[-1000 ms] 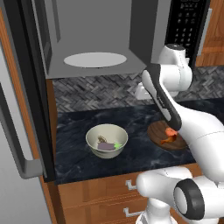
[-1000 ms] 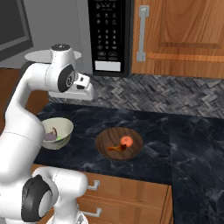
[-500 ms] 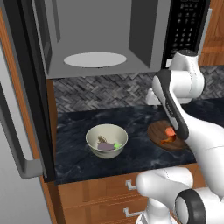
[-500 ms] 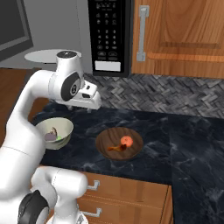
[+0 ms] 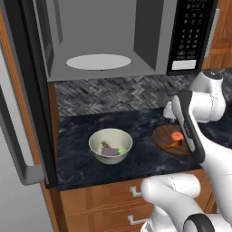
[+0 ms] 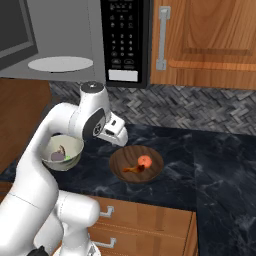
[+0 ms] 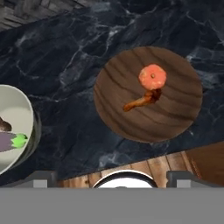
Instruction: Place the bowl containing the chicken drumstick and squash in the microwave. Close the microwave door and press the start button to microwave the meal.
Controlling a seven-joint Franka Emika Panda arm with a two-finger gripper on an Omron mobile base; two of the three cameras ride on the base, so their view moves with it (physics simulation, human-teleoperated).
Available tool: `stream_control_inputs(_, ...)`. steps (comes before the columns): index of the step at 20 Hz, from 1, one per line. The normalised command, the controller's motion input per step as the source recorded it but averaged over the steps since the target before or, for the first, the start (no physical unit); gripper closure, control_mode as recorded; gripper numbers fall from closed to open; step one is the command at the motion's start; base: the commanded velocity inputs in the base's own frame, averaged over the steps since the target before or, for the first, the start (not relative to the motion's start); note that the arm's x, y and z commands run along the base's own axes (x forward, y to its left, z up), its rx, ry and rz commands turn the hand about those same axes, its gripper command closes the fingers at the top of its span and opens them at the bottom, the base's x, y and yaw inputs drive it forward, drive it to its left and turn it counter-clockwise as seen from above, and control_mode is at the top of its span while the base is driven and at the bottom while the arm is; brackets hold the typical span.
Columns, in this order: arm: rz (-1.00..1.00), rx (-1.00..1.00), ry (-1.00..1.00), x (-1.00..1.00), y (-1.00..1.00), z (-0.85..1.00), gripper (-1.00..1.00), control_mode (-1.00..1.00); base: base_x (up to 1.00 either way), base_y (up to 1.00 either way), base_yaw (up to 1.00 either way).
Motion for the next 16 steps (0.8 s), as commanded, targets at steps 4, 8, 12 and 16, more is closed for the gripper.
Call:
stream_control_inputs(4, -0.13, 0.07, 0.0, -0.06, -0.35, -0.32, -1.0, -1.0, 0.0, 0.0, 0.0)
stream_control_inputs(8, -0.06, 0.06, 0.0, -0.06, -0.31, -0.23, -1.0, -1.0, 0.0, 0.0, 0.0)
stream_control_inputs(12, -0.02, 0.07, 0.0, -0.06, -0.29, -0.2, -1.0, -1.0, 0.0, 0.0, 0.0)
stream_control_inputs(16, -0.01, 0.11, 0.0, -0.1, -0.36, -0.21, -1.0, -1.0, 0.0, 0.0, 0.0)
